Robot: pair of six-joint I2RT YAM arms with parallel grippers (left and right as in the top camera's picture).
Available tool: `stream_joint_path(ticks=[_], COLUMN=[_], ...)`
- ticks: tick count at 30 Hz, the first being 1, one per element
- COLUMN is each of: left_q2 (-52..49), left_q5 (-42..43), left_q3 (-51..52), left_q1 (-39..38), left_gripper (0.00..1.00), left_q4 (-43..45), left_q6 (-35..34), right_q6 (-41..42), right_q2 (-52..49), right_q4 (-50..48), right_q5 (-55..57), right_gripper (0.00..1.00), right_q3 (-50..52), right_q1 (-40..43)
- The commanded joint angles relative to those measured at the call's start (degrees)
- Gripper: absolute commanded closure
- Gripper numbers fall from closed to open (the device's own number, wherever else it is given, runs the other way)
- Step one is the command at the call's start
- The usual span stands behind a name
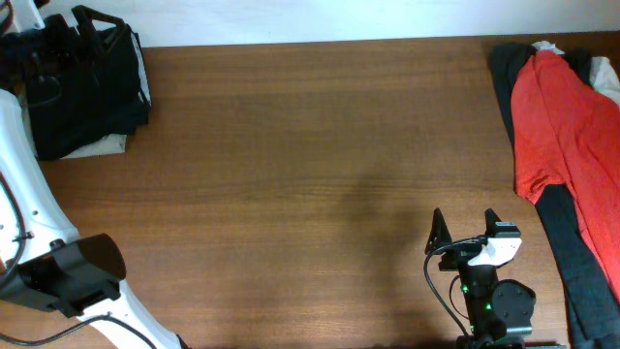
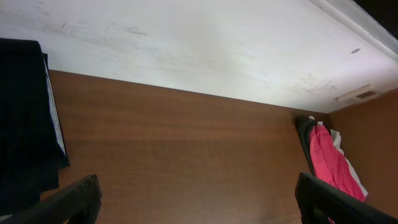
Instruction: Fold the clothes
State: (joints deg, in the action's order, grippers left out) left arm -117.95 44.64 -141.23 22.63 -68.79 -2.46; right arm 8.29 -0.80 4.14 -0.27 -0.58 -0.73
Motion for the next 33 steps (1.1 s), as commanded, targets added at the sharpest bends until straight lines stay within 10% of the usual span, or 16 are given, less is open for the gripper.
stream_joint_path(ticks=[1, 11, 23, 28, 33], left_q2=[0.66, 16.20, 57.90, 78.49, 97.31], left_q5=[0.98, -10.67, -12.22, -32.50, -33.27], left_q3=[-0.31, 12.11, 62.29, 83.97, 105.46], left_q1=[0.24, -6.10, -22.32, -22.32, -22.32], left_gripper=[0.01, 0.01, 0.01, 0.01, 0.01], left_q4=[0.13, 0.15, 0.94, 14.93, 31.23], left_q6=[0.11, 0.11, 0.15, 0.33, 0.33], right_q6=[-0.57, -0.57, -0.57, -0.57, -0.57], right_q2=[0.59, 0.59, 0.59, 0.59, 0.59], right_q4=[0.35, 0.37, 0.37, 0.35, 0.37], right_q5=[-0.55, -0.55, -0.55, -0.55, -0.55], right_gripper=[0.01, 0.01, 0.01, 0.01, 0.01], right_q3=[0.26, 0.26, 0.26, 0.26, 0.26], right_q1=[0.04, 0.04, 0.04, 0.04, 0.04])
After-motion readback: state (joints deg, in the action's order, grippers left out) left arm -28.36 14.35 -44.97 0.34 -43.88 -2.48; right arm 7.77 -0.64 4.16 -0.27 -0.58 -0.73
